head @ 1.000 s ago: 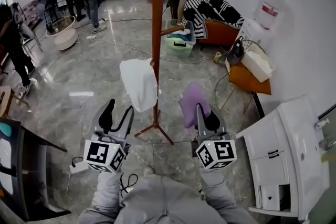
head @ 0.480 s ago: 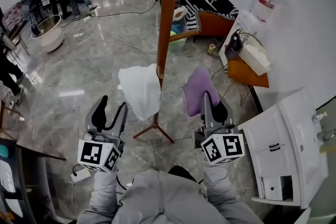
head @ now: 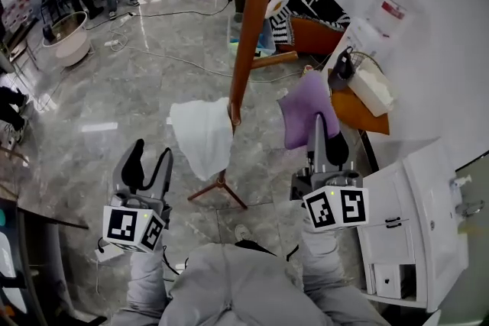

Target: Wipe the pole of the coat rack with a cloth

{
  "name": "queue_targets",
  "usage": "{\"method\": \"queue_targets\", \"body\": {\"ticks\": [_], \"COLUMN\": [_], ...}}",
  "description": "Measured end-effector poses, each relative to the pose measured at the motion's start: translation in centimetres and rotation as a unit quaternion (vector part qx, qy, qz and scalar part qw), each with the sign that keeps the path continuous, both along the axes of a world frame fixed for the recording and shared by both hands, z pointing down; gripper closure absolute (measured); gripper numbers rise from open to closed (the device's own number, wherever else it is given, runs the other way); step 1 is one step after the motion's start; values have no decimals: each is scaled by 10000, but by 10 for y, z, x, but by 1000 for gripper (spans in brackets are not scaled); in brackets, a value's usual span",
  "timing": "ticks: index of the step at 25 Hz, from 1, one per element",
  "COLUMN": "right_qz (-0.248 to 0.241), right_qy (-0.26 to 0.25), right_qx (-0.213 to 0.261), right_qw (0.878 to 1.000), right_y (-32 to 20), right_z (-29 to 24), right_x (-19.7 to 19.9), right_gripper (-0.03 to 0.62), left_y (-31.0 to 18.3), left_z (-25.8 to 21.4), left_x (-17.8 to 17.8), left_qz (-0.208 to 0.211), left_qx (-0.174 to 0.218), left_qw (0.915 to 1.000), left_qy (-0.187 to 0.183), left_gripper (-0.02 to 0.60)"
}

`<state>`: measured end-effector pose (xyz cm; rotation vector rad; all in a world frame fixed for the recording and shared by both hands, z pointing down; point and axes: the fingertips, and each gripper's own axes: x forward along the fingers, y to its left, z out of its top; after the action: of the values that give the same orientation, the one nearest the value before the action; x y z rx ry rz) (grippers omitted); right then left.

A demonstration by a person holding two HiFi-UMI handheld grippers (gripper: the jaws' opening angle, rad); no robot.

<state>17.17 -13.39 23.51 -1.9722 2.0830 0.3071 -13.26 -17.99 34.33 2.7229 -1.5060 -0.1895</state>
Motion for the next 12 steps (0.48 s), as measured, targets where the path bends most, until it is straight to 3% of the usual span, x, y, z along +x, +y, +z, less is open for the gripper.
{"method": "queue_targets", "body": {"ticks": [7, 12], "right_qz": [42, -200], "right_qy": [513, 877], "right_qx": [717, 1252], "right_qw": [9961, 9880], "right_y": [-20, -23], "right_z": [-71, -122], "right_x": [7, -10], "right_gripper": [530, 530], "left_y": [-9, -12], "left_z": [-5, -7], "left_x": [-15, -19], "left_qz": [-417, -627], "left_qx": [35, 46], "left_qw": [9990, 9978], "left_qy": [122, 189], "left_gripper": [310, 309]}}
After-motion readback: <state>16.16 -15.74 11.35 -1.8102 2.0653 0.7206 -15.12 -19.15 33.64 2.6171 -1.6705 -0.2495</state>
